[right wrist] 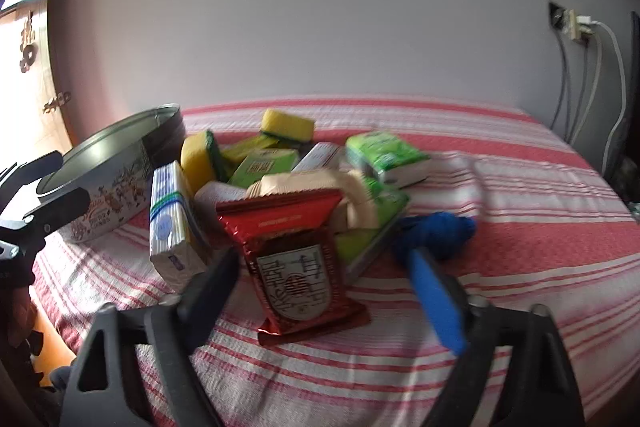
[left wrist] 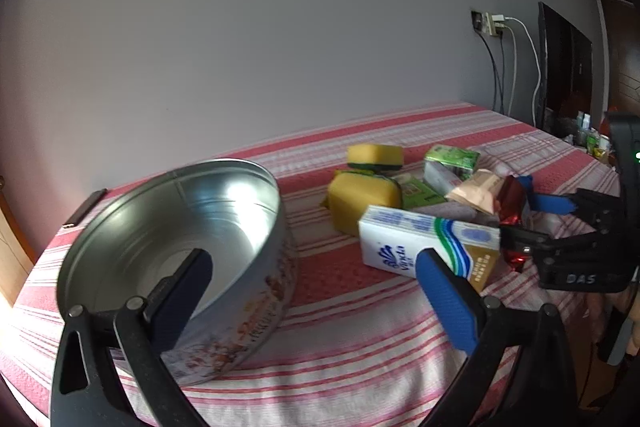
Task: Organize objects
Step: 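Grasp the white-blue milk carton with the left gripper while the right grasps the red snack packet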
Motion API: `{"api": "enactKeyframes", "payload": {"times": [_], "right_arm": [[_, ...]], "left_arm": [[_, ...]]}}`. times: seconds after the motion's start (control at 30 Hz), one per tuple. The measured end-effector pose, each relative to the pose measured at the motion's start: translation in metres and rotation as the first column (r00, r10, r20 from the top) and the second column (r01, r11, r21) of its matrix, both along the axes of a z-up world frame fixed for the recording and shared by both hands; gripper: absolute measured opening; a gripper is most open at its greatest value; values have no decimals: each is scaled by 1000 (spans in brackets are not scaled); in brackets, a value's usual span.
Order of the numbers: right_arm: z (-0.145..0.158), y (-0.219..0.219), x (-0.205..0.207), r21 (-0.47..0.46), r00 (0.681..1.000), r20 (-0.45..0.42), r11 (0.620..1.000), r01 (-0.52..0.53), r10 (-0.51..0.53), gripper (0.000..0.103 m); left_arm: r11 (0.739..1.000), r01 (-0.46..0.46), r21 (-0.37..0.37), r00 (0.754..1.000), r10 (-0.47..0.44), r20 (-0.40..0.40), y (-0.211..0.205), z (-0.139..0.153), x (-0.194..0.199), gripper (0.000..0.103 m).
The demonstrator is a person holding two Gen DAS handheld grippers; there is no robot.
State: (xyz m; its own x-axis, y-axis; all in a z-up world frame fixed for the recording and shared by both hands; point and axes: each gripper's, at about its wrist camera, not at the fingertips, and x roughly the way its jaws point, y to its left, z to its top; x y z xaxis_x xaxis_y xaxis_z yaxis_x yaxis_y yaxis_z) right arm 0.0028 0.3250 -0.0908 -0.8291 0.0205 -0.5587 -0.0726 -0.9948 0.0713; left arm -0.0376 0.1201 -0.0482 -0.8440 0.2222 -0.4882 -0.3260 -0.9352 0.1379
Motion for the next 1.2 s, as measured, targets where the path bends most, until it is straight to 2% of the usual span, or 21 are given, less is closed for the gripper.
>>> {"api": "enactKeyframes", "payload": {"times": [0.1,0.13,0.23,0.37,0.53,0.67,0.77,0.93,1.0,1.07,1.2], "right_arm": [[-4,4,-3,-29,1000,18,999,-15,16,45],[-4,6,0,-46,1000,9,999,-23,24,42],[-4,9,6,-75,999,-16,996,-40,39,41],[2,8,14,-50,998,-56,999,-18,15,41],[8,14,19,-17,994,-93,999,48,-49,41],[9,17,22,-30,992,-99,997,72,-75,41],[8,12,21,-4,992,-99,997,83,-83,41],[8,25,21,-72,992,-99,995,71,-78,41],[7,23,21,-63,993,-92,996,68,-74,41],[7,20,18,-47,993,-87,996,72,-76,41],[6,21,17,-50,994,-82,996,74,-78,41]], "left_arm": [[1000,8,-4,1000,-8,9,6,0,1,103],[1000,4,-3,1000,-4,11,8,2,2,103],[1000,-11,10,999,10,35,16,8,0,103],[999,-33,-2,997,33,65,36,14,-5,103],[999,-37,5,992,36,117,60,10,-18,103],[999,-42,13,988,40,151,74,3,-27,103],[997,-65,41,983,56,174,78,0,-32,103],[995,-91,35,970,80,229,77,-13,-41,100],[994,-85,62,969,68,239,71,-14,-41,100],[994,-90,63,968,72,241,68,-14,-41,98],[992,-70,100,952,37,305,67,-21,-44,82]]}}
